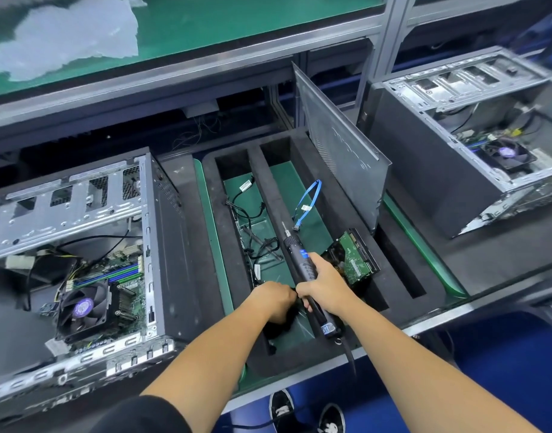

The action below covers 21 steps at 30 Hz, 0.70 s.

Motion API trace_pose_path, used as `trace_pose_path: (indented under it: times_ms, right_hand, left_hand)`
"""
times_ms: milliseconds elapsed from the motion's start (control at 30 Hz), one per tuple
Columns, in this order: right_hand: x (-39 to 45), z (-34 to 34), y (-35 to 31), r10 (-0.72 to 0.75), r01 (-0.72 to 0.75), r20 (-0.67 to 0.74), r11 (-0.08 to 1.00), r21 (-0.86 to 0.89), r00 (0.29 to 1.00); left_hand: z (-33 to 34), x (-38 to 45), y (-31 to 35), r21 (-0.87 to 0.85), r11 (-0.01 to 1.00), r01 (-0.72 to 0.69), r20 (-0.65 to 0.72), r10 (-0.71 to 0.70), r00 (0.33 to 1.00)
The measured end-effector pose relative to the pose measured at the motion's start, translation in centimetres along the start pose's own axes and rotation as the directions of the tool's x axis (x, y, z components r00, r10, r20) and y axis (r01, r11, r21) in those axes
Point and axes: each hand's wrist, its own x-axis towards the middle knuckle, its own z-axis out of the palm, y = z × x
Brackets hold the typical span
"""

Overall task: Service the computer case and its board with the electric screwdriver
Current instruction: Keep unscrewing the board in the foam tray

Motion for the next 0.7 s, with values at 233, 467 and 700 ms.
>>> trace_pose_path:
  times_ms: [233, 467, 700]
  right_hand:
    - [0.1, 0.4, 0.1, -0.029, 0.027, -0.03, 0.997, -0.065, 0.999]
    - [-1.6, 0.8, -3.0, -0.034, 0.036, 0.026, 0.997, -0.064, 0.999]
    - [-4.5, 1.9, -8.4, -0.191, 0.199, 0.093, 0.976, -0.09, 0.977]
  left_hand:
    - [-2.0, -0.5, -0.2, -0.575, 0.768, 0.283, -0.08, -0.396, 0.915]
    - [-7.5, -4.8, -3.8, -0.993, 0.106, 0.06, -0.027, -0.674, 0.738]
    - [-11.6, -11.0, -6.2, -0.937, -0.096, -0.337, -0.105, -0.84, 0.532]
